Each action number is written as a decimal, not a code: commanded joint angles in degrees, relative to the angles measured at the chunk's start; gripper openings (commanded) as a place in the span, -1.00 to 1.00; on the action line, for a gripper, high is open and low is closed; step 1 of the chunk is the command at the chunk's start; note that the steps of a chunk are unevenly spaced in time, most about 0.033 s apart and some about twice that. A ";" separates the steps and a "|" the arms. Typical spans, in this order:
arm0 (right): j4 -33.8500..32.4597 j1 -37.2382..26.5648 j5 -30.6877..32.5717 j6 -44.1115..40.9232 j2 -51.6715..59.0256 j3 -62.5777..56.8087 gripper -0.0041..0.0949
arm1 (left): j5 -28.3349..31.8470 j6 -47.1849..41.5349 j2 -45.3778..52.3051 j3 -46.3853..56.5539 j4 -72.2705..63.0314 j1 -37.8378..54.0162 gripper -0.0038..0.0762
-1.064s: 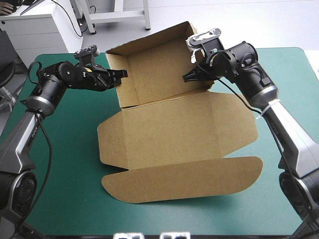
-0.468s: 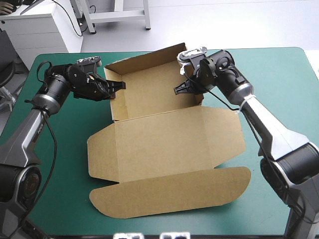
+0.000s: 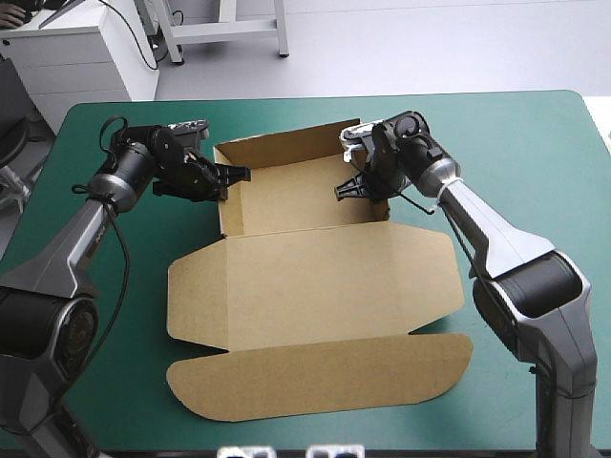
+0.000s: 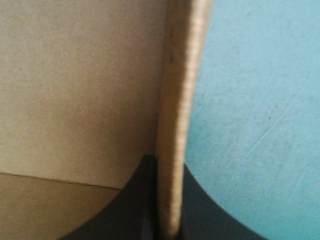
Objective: Fold the box
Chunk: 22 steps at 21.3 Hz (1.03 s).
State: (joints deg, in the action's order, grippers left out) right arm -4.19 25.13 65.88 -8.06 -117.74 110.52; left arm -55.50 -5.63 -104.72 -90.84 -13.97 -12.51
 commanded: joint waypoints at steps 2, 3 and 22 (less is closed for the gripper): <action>0.64 -1.81 -0.62 4.28 1.36 1.63 -0.95 | 0.57 -0.26 0.33 -0.36 0.66 -2.44 -0.92; 0.64 -2.20 -0.86 4.56 1.27 1.63 -0.95 | 1.30 -0.27 0.03 -0.36 0.95 -2.80 -0.92; 2.40 -3.26 5.79 10.26 1.22 11.35 -0.01 | -0.39 4.25 -0.74 -2.17 0.28 -4.92 0.28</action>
State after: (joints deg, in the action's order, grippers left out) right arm -1.10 22.36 70.74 1.48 -119.74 118.28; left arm -56.80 -1.48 -109.18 -90.25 -12.45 -17.21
